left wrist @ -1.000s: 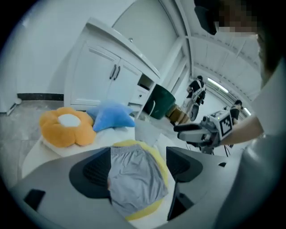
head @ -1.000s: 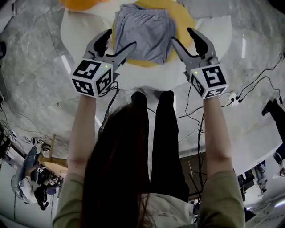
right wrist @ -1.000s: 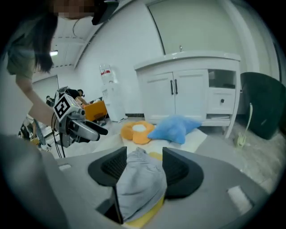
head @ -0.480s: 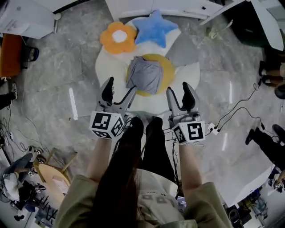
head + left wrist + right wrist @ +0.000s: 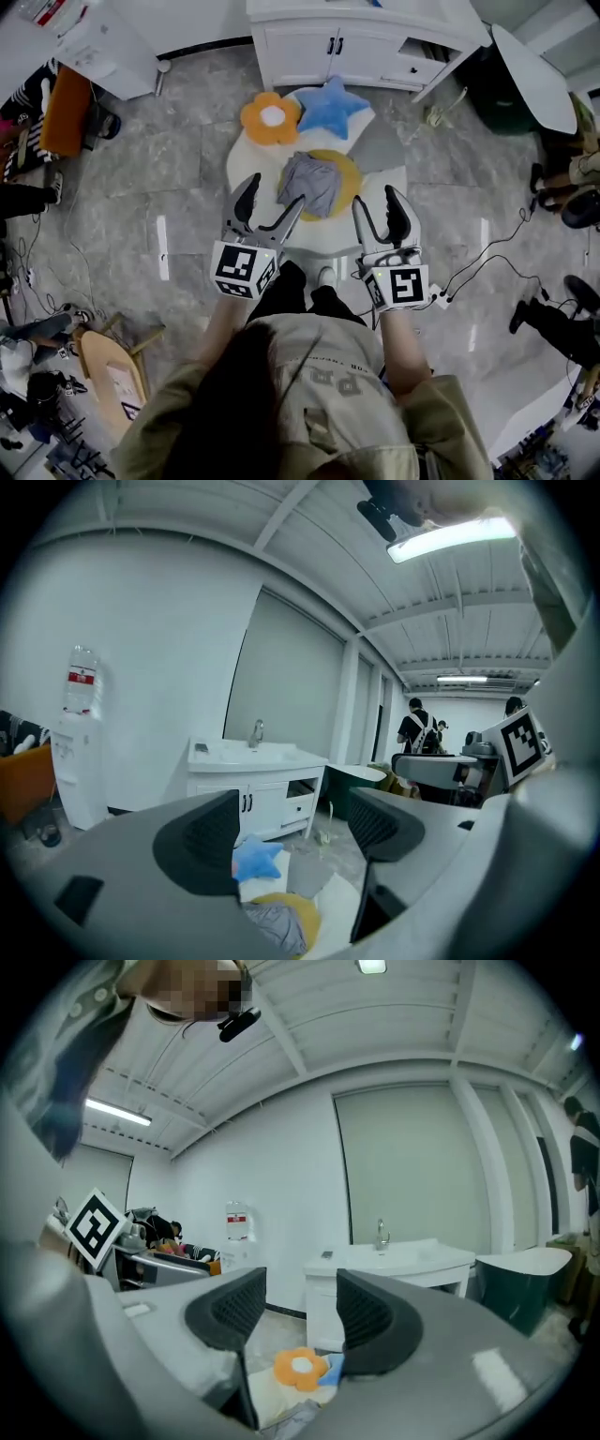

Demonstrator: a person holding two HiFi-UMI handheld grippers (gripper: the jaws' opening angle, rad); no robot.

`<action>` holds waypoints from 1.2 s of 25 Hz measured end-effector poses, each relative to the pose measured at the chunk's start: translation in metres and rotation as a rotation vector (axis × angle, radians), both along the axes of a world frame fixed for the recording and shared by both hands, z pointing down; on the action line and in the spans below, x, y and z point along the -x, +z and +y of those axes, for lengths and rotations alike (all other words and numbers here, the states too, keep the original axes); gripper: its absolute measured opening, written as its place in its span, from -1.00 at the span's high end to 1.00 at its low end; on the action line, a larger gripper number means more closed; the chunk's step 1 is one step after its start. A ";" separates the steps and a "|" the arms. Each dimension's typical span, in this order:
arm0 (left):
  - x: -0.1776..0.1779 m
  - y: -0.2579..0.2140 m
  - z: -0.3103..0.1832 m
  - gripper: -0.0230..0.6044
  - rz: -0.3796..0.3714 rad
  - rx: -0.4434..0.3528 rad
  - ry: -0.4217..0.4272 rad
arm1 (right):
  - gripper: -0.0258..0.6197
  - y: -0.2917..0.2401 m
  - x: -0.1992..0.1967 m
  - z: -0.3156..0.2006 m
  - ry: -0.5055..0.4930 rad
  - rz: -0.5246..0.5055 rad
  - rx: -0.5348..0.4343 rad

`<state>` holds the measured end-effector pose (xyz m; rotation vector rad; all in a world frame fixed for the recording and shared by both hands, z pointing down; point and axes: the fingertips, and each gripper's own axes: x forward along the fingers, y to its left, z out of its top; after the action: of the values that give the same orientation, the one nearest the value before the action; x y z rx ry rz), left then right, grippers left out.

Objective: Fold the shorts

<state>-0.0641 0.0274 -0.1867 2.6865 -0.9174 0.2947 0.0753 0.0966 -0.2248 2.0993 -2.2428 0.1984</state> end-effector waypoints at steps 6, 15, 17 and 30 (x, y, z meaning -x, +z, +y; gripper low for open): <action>0.004 -0.052 0.030 0.19 0.049 -0.097 -0.182 | 0.22 -0.045 -0.003 0.029 0.017 0.018 -0.074; 0.007 -0.086 0.082 0.80 0.054 -0.224 -0.271 | 0.67 -0.080 -0.007 0.073 -0.012 0.096 -0.144; 0.006 -0.093 0.092 0.83 0.050 -0.252 -0.278 | 0.75 -0.089 -0.003 0.081 -0.028 0.119 -0.164; -0.009 -0.123 0.116 0.89 0.100 -0.372 -0.320 | 0.92 -0.105 -0.014 0.099 -0.032 0.125 -0.215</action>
<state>-0.0547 0.1433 -0.3101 2.7768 -1.4695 -0.0892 0.0895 0.1960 -0.3299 2.1047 -2.3127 -0.1785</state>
